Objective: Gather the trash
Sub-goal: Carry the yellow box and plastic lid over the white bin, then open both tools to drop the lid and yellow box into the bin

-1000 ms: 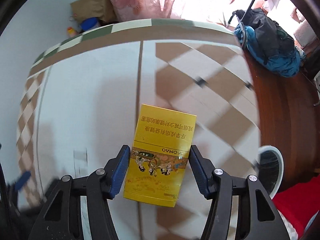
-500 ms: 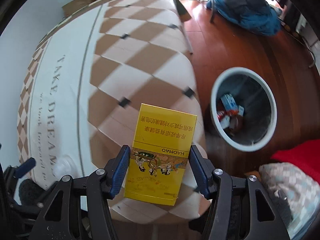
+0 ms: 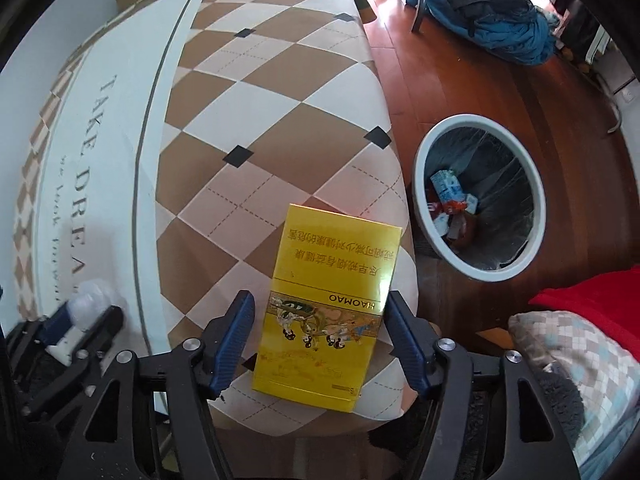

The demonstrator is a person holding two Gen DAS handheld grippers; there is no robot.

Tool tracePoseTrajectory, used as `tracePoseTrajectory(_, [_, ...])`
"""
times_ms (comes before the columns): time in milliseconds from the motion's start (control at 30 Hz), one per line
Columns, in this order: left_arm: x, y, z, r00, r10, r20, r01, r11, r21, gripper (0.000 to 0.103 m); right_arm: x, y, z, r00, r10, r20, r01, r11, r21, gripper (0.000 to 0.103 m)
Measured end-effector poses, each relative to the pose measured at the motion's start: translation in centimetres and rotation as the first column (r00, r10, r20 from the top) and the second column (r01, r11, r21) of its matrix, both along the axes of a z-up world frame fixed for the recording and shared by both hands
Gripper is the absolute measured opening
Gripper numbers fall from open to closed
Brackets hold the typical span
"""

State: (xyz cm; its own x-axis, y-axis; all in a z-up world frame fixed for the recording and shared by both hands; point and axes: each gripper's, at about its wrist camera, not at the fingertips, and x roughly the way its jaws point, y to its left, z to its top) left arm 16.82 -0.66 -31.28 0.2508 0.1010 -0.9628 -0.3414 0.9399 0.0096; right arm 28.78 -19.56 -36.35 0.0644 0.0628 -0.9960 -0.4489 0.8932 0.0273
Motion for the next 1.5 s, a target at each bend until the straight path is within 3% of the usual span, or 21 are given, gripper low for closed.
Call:
tracePoseTrajectory(133, [-0.1,0.5,0.9,1.000,0.022,0.022,-0.022,1.000,0.010,0.036,-0.3,0.1,0.2,0.999,-0.017,0.030,0.017,1.000,-0.011,0.067])
tracePoseTrajectory(167, [-0.2,0.7,1.2,0.999,0.021,0.028,-0.021,1.000,0.014,0.036,-0.4,0.1,0.4,0.999,-0.018,0.039,0.018,1.000,-0.011,0.060])
tracePoseTrajectory(333, [-0.5,0.9,3.9,0.997,0.017,0.081,-0.021,0.998,0.056,0.036,-0.7,-0.5,2.0,0.998,-0.035,0.055,0.031,0.997,0.069,0.060])
tracePoseTrajectory(567, [0.5,-0.4,10.4,0.979,-0.021,0.201,0.001,0.995,0.100,0.036,-0.7,-1.9,7.5,0.988,-0.066,0.139,0.038,0.979,0.200,0.060])
tracePoseTrajectory(800, [4.5,-4.7,15.7,0.947,-0.118,0.300,0.091,0.990,0.103,0.036,1.5,-7.5,14.2,0.969,-0.151,0.193,0.078,0.938,0.338,0.060])
tracePoseTrajectory(900, [7.3,-7.8,16.6,0.932,-0.175,0.317,0.152,0.984,0.096,0.036,3.0,-10.8,16.0,0.958,-0.201,0.202,0.115,0.922,0.369,0.060])
tracePoseTrajectory(1033, [11.6,-12.1,16.0,0.919,-0.233,0.319,0.223,0.973,0.067,0.036,5.7,-16.0,17.3,0.937,-0.279,0.209,0.184,0.906,0.382,0.060])
tracePoseTrajectory(1167, [16.5,-16.6,13.9,0.910,-0.287,0.298,0.295,0.955,0.018,0.036,8.5,-20.9,16.4,0.916,-0.350,0.197,0.264,0.894,0.363,0.060])
tracePoseTrajectory(1300, [20.9,-20.1,10.3,0.914,-0.319,0.250,0.338,0.940,-0.038,0.036,12.3,-26.0,12.7,0.891,-0.429,0.147,0.366,0.872,0.325,0.060])
tracePoseTrajectory(1500, [26.4,-22.8,3.2,0.930,-0.346,0.124,0.362,0.922,-0.139,0.036,17.2,-29.3,5.3,0.881,-0.471,0.034,0.447,0.855,0.262,0.060])
